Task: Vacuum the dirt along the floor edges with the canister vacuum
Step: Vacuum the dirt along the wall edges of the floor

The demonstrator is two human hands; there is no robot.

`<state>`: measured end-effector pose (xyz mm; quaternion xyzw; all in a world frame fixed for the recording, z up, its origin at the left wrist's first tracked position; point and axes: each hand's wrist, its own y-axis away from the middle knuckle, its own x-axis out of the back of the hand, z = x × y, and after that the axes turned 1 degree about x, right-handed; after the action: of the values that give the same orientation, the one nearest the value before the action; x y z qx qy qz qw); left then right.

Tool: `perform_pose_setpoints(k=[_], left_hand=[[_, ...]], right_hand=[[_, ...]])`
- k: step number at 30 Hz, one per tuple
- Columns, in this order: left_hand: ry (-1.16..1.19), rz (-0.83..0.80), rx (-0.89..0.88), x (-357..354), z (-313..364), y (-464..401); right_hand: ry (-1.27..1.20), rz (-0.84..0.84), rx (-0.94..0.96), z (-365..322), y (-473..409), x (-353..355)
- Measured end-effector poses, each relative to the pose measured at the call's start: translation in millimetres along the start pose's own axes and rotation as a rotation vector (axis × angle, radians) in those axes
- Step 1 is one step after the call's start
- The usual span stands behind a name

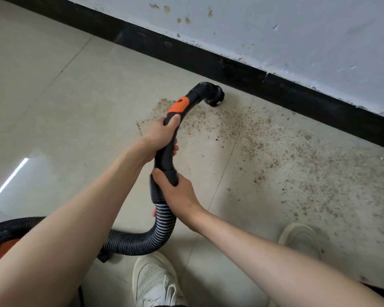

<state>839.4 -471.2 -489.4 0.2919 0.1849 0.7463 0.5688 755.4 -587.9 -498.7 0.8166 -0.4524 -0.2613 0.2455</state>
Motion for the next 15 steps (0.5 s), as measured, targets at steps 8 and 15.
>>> perform_pose_setpoints(k=[8,15], left_hand=[[0.185,0.215,0.079,62.3,-5.1,-1.3],[0.22,0.313,0.189,87.5,-23.7,27.0]], right_hand=[[0.211,-0.158,-0.063,-36.6,-17.9,-24.0],[0.361,-0.19,-0.124,-31.7,-4.6,-50.3]])
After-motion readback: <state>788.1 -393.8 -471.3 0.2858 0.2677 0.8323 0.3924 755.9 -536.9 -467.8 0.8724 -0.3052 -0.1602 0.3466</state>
